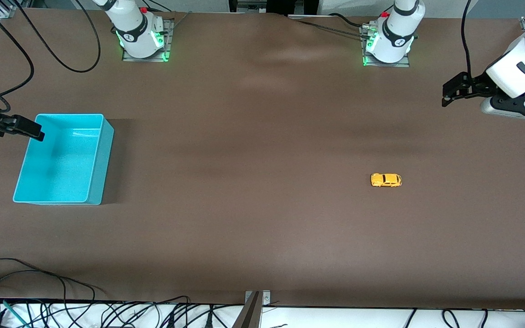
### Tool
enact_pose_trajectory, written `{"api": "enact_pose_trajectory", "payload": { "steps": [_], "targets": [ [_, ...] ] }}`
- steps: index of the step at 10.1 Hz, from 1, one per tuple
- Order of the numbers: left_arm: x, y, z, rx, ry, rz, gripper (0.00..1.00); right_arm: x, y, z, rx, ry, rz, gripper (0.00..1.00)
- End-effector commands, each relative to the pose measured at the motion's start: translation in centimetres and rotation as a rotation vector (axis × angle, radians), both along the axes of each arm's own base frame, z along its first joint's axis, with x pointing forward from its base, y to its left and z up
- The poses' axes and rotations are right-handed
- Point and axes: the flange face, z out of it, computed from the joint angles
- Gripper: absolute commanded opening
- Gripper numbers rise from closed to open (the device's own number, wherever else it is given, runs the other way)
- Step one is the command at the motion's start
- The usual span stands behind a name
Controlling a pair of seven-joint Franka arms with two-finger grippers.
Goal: Wind up and store yellow beetle car
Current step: 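Lower the open left gripper over the yellow beetle car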
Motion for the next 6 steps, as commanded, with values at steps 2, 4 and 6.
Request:
{"api": "enact_pose_trajectory", "payload": {
  "steps": [2,4,6],
  "targets": [
    [0.2,-0.2,-1.0,-0.015,0.023,-0.047,1.0,0.0,-0.1,0.5,0.01,0.005,0.013,1.0],
    [1.4,-1.6,-4.1,-0.042,0.029,-0.233,1.0,0.1,-0.1,0.4,0.01,0.006,0.013,1.0],
    [1.6,-1.8,-8.7,-0.06,0.03,-0.399,1.0,0.1,0.0,0.4,0.011,0.006,0.016,1.0]
  ]
}}
